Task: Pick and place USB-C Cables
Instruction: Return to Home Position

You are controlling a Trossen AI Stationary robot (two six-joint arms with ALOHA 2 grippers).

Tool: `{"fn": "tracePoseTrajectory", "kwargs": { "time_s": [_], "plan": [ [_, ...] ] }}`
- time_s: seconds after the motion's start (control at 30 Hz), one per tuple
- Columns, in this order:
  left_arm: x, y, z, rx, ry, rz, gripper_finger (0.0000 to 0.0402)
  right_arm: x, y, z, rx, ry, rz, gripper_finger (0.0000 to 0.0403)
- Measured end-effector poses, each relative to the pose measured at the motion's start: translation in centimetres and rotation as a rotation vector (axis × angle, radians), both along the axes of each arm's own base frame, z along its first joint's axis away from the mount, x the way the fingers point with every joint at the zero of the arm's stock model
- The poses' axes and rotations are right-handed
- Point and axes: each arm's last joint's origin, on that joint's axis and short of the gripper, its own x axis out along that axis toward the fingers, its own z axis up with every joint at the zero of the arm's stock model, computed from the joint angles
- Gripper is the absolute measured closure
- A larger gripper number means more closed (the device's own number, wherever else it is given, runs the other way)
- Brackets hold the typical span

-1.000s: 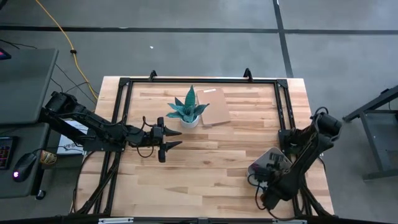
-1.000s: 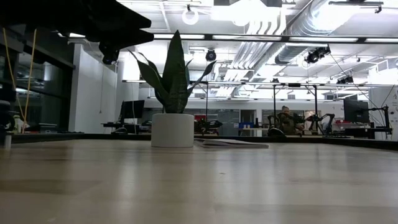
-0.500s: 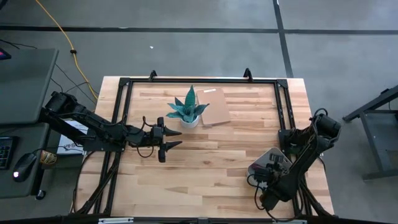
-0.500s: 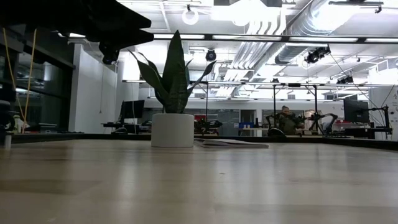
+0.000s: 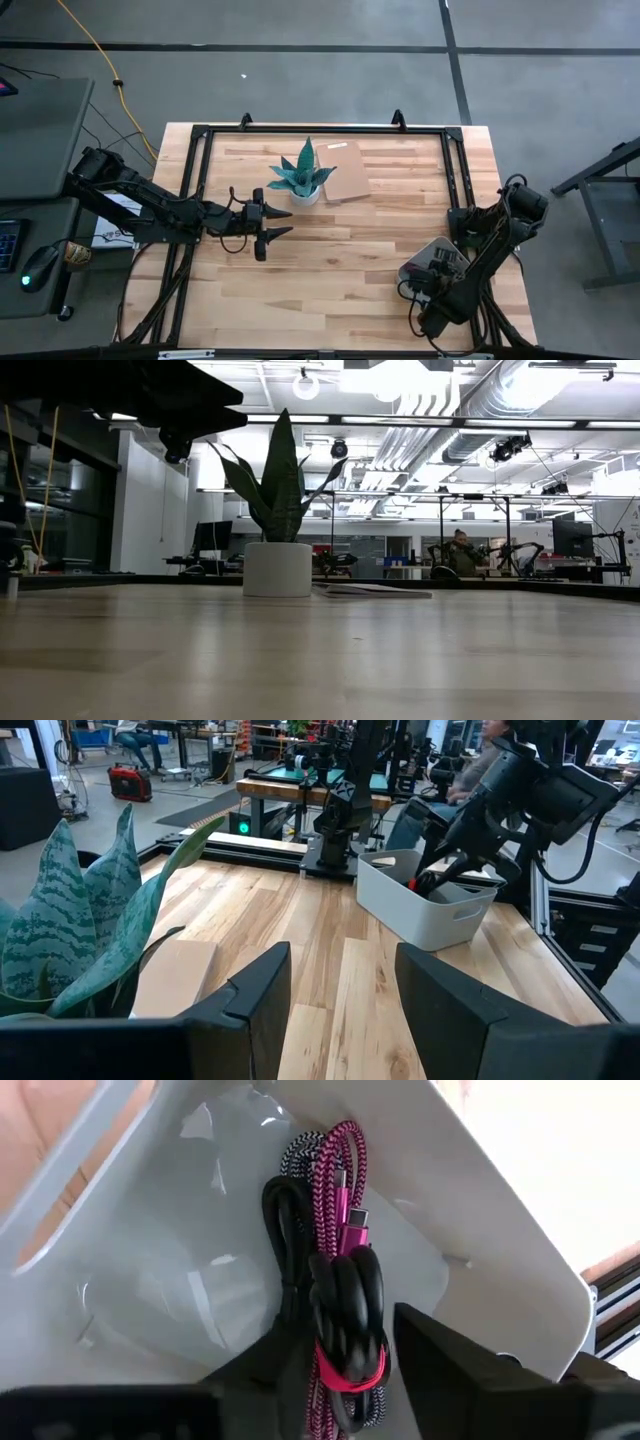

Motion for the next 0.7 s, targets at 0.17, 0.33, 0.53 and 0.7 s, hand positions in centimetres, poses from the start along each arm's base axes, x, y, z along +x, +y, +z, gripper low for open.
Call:
{"fn": "tracePoseTrajectory", "kwargs": {
  "time_s": [0.17,0.33,0.53,0.7],
  "plan": [
    [0.0,0.0,0.0,0.000,0.000,0.000,0.0241,0.0,0.0,0.0,0.006,0.012,0.009,0.0225],
    [0.0,0.0,0.0,0.000,0.000,0.000,0.0241,-0.1,0.1,0.0,0.032,0.057,0.013,0.0205],
    [0.0,0.0,0.0,0.000,0.000,0.000,0.0241,-0.5,-0.1,0.8,0.088,0.077,0.006,0.0203],
    [0.0,0.0,0.0,0.000,0.000,0.000,0.0241,-0.8,-0.7,2.4,0.144,0.024,-0.024,0.0203]
  ]
}}
